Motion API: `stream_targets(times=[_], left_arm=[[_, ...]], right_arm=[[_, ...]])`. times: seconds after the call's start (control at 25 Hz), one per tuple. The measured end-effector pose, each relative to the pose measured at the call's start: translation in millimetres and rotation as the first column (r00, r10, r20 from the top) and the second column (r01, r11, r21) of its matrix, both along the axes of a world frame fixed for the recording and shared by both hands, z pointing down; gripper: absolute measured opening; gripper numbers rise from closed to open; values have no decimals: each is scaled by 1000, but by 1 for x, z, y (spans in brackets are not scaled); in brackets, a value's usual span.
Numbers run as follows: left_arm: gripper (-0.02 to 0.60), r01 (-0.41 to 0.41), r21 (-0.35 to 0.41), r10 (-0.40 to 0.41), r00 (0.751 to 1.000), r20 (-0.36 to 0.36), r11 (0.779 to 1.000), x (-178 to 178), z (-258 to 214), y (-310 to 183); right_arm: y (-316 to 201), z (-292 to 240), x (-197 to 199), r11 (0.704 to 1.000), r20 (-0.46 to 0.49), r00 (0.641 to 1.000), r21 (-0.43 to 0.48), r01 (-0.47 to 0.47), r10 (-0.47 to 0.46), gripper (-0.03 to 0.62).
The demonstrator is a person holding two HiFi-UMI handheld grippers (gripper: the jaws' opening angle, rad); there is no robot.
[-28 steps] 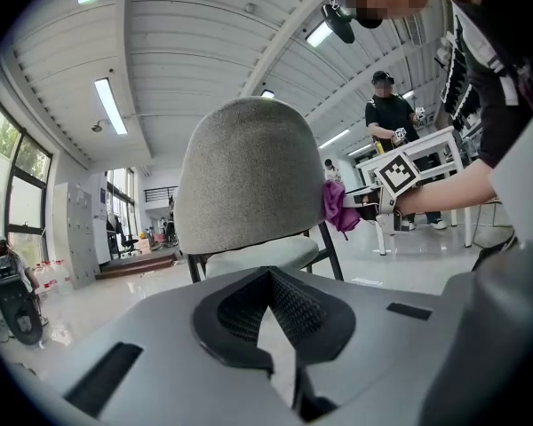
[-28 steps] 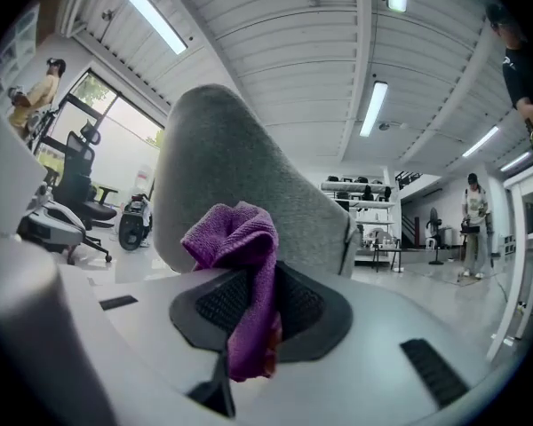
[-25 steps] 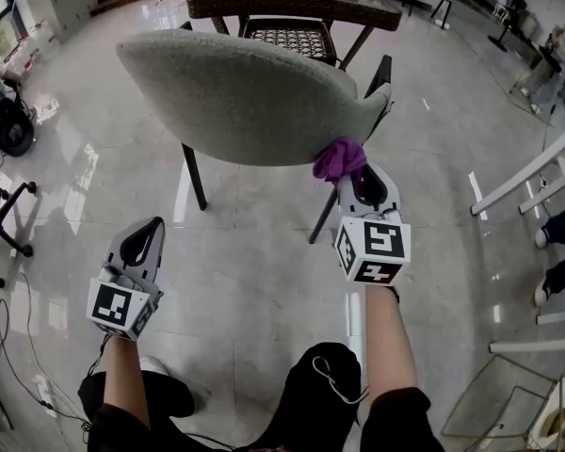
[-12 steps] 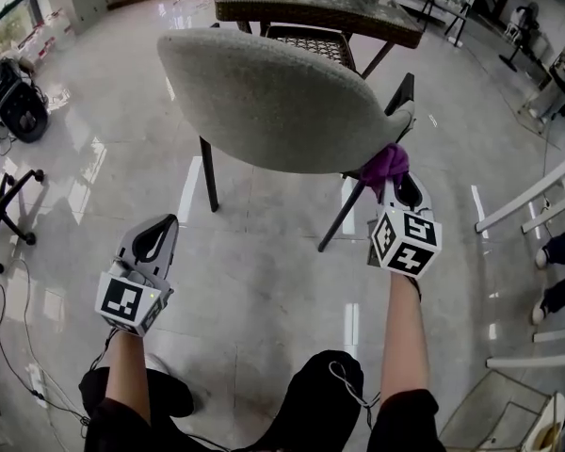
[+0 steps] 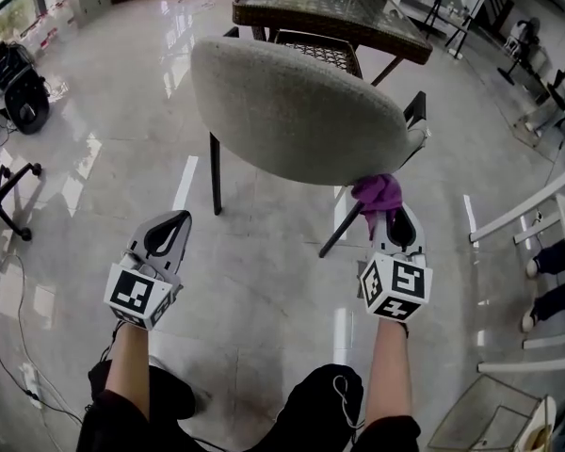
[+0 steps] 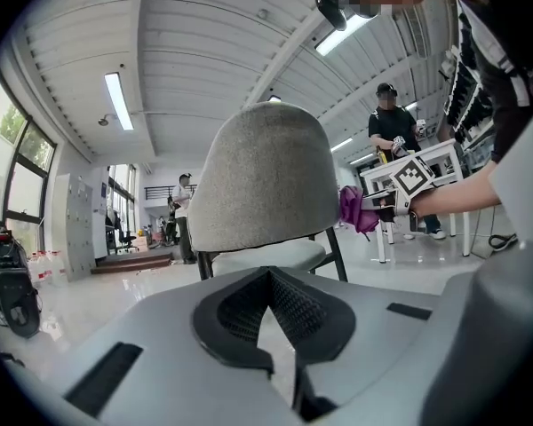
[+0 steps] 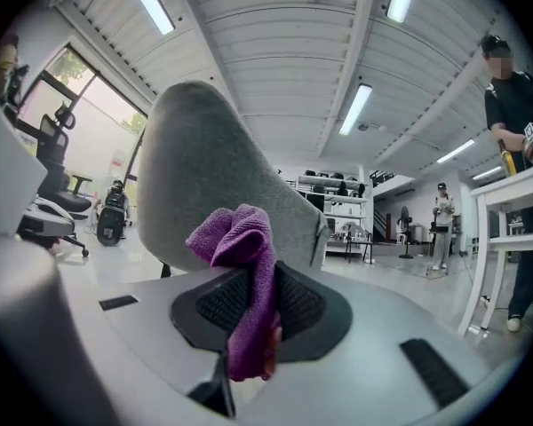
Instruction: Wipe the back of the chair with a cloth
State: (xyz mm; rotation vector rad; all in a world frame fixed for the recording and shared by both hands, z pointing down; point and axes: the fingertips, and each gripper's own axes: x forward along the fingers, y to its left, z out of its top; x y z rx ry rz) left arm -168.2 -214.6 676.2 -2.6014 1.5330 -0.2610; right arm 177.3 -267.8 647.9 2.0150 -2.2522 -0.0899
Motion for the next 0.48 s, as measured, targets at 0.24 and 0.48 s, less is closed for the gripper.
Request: stream_targets(times=[0.24, 0.48], left_arm=[[9, -22, -26, 21, 1000, -21, 999, -17, -18, -4], [9, -26, -58, 24, 999, -40, 998, -31, -63, -4]], right_arm=[[20, -16, -64, 999, -2, 999, -8, 42, -42, 86], [38, -43, -114, 996, 31, 997, -46, 79, -78, 86]])
